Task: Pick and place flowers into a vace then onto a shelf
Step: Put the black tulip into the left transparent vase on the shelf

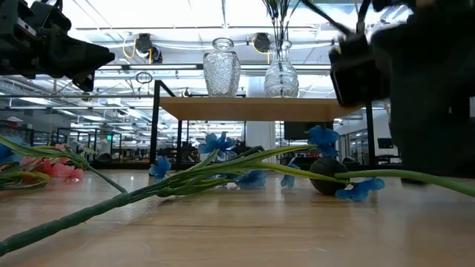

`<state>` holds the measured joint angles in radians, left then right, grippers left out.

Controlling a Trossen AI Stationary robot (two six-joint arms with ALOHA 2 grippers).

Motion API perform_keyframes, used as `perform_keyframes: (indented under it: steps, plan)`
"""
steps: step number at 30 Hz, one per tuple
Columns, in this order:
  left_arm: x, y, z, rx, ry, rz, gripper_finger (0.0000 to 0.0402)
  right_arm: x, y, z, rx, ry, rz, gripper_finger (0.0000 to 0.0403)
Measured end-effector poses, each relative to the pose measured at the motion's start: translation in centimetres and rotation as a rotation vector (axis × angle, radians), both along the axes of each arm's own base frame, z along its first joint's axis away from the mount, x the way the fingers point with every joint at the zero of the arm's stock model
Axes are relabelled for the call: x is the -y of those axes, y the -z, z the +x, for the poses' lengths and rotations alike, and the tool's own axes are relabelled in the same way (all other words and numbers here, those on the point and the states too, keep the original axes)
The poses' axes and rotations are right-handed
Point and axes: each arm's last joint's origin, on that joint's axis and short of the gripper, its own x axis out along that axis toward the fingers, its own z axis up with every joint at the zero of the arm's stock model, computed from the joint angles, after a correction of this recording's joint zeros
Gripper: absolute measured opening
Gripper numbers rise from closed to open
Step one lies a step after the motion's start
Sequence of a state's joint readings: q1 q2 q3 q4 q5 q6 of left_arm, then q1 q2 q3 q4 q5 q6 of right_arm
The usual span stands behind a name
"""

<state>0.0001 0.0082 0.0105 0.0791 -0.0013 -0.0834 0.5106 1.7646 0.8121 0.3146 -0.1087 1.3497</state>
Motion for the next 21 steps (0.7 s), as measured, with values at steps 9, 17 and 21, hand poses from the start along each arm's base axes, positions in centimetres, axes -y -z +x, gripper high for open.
perform_keyframes:
  steps: [9, 17, 21]
  plan:
    - [0.00, 0.00, 0.00, 0.000, 0.000, 0.000, 0.0058, -0.33, 0.69, 0.58, 0.046, -0.001, 0.026, 0.0176]
    - [0.00, 0.00, 0.00, 0.000, 0.000, 0.000, 0.0058, -0.24, 0.73, 0.74, 0.072, 0.000, 0.003, 0.0152]
    - [0.00, 0.00, 0.00, 0.000, 0.000, 0.000, 0.0058, -0.21, 0.69, 0.79, 0.087, 0.001, -0.013, 0.0108]
